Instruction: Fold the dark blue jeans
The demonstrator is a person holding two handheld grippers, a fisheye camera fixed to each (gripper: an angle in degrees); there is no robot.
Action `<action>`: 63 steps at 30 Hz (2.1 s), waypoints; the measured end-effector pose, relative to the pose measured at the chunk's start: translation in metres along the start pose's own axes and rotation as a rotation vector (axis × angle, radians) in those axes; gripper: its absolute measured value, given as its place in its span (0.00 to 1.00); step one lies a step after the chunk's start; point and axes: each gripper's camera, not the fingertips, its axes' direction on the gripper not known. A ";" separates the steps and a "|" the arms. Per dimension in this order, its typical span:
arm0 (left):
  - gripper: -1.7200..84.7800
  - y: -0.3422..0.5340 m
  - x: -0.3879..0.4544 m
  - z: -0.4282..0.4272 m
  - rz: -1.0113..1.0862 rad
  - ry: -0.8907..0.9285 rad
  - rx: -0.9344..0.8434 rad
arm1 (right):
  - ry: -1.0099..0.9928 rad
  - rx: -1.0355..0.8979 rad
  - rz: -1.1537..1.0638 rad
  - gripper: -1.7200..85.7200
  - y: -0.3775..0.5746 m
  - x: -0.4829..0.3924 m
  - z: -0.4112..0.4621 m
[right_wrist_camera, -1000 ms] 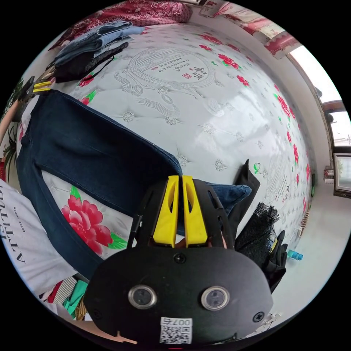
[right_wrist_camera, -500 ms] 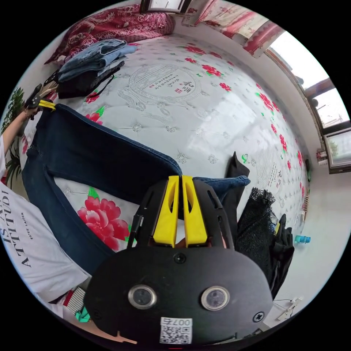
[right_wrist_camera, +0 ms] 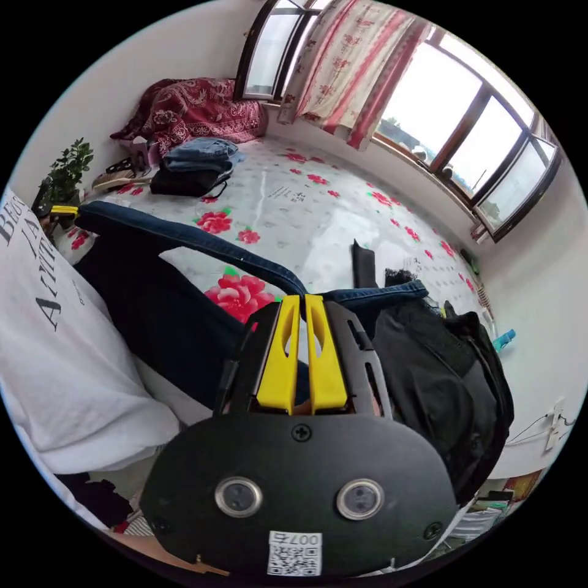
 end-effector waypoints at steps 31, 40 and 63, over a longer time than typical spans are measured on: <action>0.02 0.099 0.123 0.086 0.016 -0.072 -0.415 | -0.263 -0.210 1.284 0.06 0.280 0.227 0.103; 0.03 0.107 0.140 0.073 0.012 -0.120 -0.441 | -0.069 -0.087 0.924 0.03 0.249 0.260 0.035; 0.01 0.173 0.082 -0.062 -0.277 -0.014 -0.186 | -0.889 -0.049 0.198 0.10 0.028 0.150 0.195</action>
